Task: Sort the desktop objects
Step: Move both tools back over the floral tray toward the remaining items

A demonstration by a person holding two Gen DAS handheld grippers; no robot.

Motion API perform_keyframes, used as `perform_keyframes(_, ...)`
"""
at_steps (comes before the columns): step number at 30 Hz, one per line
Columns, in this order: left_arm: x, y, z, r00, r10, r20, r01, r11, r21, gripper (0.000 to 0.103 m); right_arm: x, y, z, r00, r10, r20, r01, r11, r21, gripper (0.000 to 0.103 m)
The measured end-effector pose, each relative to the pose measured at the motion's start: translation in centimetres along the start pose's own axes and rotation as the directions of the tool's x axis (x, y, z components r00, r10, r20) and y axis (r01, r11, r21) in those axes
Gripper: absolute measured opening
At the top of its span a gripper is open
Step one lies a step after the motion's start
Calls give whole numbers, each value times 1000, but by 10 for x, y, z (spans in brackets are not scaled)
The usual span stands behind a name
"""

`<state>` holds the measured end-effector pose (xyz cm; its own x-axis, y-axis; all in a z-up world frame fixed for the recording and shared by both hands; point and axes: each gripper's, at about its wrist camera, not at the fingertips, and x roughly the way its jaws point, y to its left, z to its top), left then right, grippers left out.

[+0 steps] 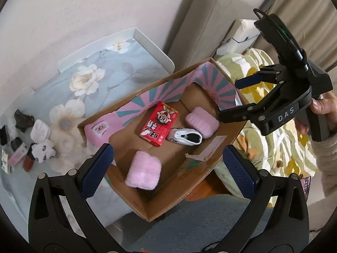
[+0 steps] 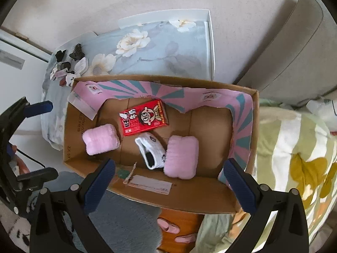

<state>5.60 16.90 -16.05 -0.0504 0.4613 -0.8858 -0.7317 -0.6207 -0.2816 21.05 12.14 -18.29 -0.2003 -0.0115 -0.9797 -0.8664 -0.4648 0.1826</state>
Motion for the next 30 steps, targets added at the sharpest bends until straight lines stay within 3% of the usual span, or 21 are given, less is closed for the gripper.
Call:
perform_keyframes(4, -5, 8, -4, 999, 32, -7, -32, 999, -12, 103, -6, 7, 3, 1000, 22, -16, -22, 1000, 15, 103)
perform_keyframes(11, -33, 28, -12, 993, 112, 34, -111, 993, -37, 103, -17, 32, 9, 998, -59, 5, 59, 998, -33, 103)
perform_keyframes(15, -52, 48, -18, 972, 227, 59, -222, 972, -75, 103, -23, 41, 20, 999, 13, 35, -12, 1000, -24, 103)
perform_keyframes(24, -107, 135, -54, 939, 321, 128, -284, 927, -244, 103, -22, 89, 48, 998, 25, 62, -18, 995, -102, 103)
perform_keyframes(25, -114, 147, -61, 929, 346, 132, -305, 917, -259, 103, -21, 95, 51, 998, 18, 62, -10, 993, -120, 103)
perform_keyframes(30, -129, 194, -91, 903, 415, 110, -363, 876, -318, 103, -15, 125, 70, 998, 25, 58, -13, 981, -196, 103)
